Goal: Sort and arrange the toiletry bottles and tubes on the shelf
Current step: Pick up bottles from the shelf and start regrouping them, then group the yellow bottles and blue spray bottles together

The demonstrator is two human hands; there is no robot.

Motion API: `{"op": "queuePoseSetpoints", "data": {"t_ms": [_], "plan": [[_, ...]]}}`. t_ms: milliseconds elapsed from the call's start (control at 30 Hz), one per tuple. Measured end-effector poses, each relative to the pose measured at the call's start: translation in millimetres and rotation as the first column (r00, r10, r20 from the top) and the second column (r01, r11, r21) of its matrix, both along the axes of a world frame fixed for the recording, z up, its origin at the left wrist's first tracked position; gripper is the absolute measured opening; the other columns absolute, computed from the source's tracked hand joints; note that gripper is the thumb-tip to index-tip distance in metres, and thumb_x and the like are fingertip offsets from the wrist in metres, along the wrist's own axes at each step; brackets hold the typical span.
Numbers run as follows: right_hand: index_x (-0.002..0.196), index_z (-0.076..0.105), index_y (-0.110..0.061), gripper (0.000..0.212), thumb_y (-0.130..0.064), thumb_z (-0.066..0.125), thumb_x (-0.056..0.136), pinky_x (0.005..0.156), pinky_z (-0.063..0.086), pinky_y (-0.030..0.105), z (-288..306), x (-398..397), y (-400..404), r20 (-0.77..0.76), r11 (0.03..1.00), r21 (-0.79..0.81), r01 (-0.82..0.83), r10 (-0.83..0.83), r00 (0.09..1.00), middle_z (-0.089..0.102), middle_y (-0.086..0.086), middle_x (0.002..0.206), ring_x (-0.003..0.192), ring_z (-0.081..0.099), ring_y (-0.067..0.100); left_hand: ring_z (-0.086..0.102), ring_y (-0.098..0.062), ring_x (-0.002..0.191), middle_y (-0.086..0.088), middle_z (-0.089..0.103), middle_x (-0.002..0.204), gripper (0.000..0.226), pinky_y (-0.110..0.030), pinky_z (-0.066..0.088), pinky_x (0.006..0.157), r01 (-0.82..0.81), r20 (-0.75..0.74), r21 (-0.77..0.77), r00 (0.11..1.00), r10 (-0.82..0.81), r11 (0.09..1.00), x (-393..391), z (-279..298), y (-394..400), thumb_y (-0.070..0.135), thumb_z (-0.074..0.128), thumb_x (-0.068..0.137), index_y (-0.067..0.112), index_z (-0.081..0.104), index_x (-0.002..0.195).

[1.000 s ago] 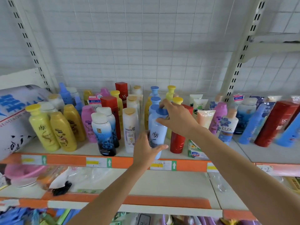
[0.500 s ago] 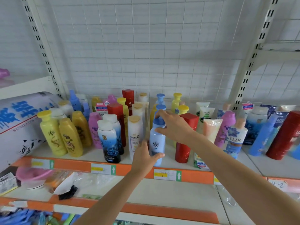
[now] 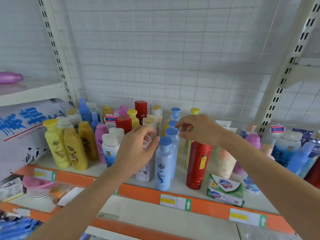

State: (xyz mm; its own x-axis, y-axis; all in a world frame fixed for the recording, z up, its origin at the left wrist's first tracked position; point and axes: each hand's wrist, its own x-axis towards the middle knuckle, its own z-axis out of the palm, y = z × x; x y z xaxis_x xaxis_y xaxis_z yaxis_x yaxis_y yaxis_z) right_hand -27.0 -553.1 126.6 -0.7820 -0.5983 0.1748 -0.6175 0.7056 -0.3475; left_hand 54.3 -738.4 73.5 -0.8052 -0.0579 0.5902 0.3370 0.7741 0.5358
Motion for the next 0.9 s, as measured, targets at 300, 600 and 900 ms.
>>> {"op": "queuePoseSetpoints", "data": {"t_ms": [300, 600, 900], "plan": [[0.111, 0.062, -0.011, 0.024, -0.017, 0.054, 0.089, 0.078, 0.033, 0.017, 22, -66, -14, -0.088, 0.992, 0.115, 0.041, -0.031, 0.996, 0.062, 0.004, 0.107, 0.103, 0.055, 0.020, 0.060, -0.007, 0.089, 0.005, 0.066, 0.100, 0.020, -0.022, 0.051, 0.079, 0.049, 0.213, -0.282, 0.977, 0.012, 0.958, -67, 45, -58, 0.021, 0.065, 0.085, 0.016, 0.064, 0.104], [0.121, 0.057, -0.015, 0.037, -0.033, 0.058, 0.089, 0.076, 0.048, 0.028, 11, -138, -79, 0.086, 0.888, 0.443, 0.122, -0.177, 0.980, 0.057, 0.005, 0.117, 0.084, 0.056, 0.017, 0.061, -0.011, 0.094, 0.001, 0.065, 0.108, 0.022, -0.029, 0.050, 0.085, 0.166, 0.353, -0.371, 0.935, -0.026, 0.914, -144, 56, -117, 0.025, 0.061, 0.088, 0.018, 0.063, 0.108], [0.133, 0.046, -0.016, 0.064, -0.032, 0.073, 0.077, 0.076, 0.053, 0.032, -14, -156, -102, 0.273, 0.760, 0.642, 0.100, -0.349, 0.897, 0.055, 0.008, 0.125, 0.105, 0.061, 0.029, 0.058, -0.021, 0.105, -0.007, 0.062, 0.117, 0.037, -0.027, 0.045, 0.084, 0.350, 0.481, -0.573, 0.876, -0.042, 0.741, -223, 51, -103, 0.031, 0.057, 0.088, 0.012, 0.057, 0.121]]}}
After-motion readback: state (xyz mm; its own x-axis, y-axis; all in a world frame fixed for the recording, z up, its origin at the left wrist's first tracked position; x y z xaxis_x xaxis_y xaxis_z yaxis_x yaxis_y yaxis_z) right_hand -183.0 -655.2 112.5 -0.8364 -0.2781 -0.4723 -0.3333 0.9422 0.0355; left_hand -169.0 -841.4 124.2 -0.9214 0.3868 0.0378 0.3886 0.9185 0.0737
